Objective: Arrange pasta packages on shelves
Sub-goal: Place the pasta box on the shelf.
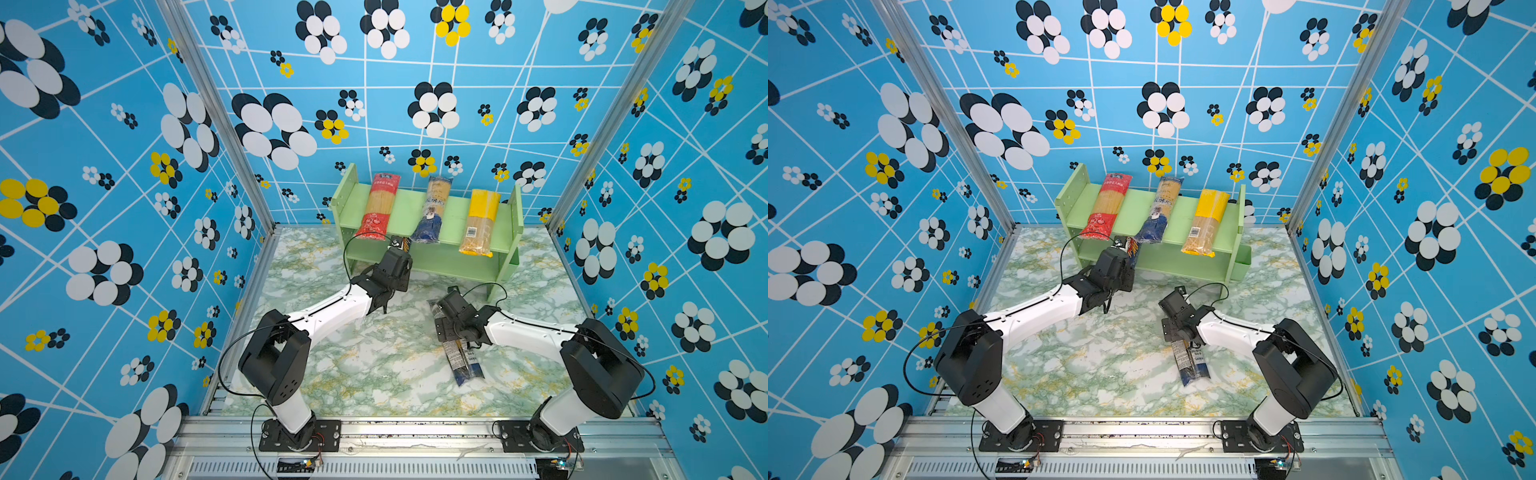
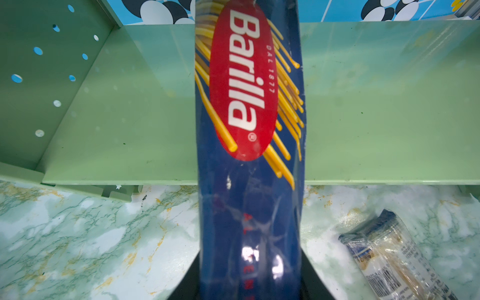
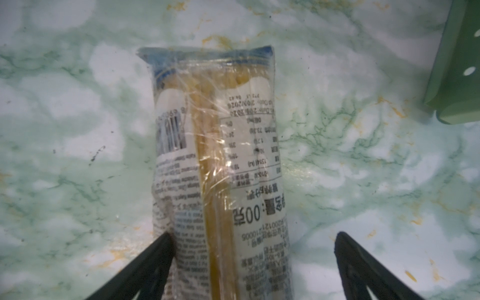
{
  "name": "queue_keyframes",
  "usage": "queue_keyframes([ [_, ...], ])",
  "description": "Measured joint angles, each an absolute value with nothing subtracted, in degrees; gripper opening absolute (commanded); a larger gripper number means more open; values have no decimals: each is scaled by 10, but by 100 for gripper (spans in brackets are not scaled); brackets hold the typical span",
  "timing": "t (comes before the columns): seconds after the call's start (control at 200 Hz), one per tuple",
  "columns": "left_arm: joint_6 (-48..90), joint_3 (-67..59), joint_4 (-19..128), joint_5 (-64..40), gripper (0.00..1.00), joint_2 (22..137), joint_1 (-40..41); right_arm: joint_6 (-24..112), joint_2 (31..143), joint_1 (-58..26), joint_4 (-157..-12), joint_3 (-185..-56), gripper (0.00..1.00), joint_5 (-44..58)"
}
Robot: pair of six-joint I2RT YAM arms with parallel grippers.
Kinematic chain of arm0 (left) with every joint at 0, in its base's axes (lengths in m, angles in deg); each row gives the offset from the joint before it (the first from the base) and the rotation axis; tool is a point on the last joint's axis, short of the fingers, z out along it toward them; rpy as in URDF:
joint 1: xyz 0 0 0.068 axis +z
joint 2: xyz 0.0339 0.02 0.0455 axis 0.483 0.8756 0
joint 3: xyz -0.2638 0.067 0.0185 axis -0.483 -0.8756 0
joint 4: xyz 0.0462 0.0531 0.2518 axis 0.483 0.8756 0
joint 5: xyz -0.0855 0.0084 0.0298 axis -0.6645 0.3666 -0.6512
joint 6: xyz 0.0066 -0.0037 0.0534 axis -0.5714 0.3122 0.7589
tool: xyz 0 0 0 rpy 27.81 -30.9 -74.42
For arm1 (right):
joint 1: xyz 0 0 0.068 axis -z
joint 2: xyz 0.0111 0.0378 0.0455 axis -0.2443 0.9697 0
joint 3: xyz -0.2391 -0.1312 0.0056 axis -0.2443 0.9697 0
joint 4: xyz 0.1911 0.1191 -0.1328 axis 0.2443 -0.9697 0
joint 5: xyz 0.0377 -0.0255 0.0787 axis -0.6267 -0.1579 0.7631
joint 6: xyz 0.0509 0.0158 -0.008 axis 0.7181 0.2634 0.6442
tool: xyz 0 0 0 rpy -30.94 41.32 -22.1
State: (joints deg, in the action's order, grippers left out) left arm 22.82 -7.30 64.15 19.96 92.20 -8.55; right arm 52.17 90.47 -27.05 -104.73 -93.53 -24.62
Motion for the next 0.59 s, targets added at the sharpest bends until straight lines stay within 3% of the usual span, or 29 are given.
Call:
queue_keyframes([
  [0.595,228,-73,639,201,7,930,-82,522,905,-270,-1047,-935,99,-246],
])
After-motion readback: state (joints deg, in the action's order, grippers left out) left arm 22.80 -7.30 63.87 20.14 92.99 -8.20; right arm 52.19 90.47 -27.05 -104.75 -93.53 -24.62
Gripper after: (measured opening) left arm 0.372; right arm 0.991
